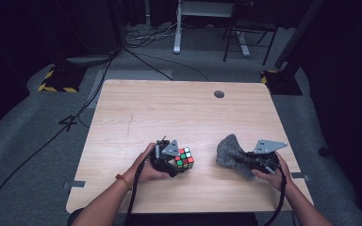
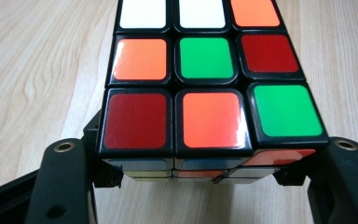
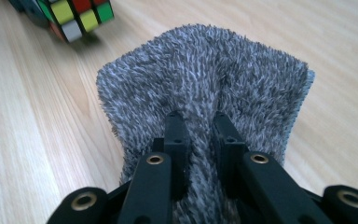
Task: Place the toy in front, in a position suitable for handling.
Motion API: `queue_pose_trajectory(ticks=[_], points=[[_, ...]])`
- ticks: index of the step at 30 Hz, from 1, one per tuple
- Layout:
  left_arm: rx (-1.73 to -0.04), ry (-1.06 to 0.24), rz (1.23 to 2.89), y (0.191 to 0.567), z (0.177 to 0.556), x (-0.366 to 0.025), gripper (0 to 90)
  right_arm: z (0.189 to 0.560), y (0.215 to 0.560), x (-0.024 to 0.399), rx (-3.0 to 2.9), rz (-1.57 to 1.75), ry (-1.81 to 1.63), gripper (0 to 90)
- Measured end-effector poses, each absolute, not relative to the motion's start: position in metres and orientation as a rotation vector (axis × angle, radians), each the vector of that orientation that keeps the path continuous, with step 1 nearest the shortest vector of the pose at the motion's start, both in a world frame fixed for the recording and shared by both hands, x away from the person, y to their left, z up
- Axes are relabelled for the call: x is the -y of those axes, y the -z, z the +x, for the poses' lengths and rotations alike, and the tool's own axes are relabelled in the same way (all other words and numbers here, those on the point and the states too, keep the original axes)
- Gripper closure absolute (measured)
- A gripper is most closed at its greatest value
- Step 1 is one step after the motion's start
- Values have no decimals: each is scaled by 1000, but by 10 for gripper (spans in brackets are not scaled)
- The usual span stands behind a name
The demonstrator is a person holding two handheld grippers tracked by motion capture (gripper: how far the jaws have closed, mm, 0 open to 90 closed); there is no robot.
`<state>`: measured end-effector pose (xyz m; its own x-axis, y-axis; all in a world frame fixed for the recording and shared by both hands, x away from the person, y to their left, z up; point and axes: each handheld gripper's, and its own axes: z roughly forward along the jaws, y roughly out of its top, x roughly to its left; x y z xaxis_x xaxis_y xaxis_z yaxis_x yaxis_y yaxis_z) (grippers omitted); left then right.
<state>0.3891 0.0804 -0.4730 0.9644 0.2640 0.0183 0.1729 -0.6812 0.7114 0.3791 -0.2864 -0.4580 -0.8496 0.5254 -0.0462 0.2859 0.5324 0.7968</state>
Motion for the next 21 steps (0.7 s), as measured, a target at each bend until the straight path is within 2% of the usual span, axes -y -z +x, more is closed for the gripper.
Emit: queue_pose_trajectory(ticks=[6,12,21], points=[[-254,-174,2354,465,390,-66,339,379,434,270,-2474,595,-1264,793],[-219,-179,2353,457,391,-46,339,377,407,233,-2494,450,-1345,794],[-192,-218,2388,453,387,-34,339,373,406,187,-2594,328,-1291,793]])
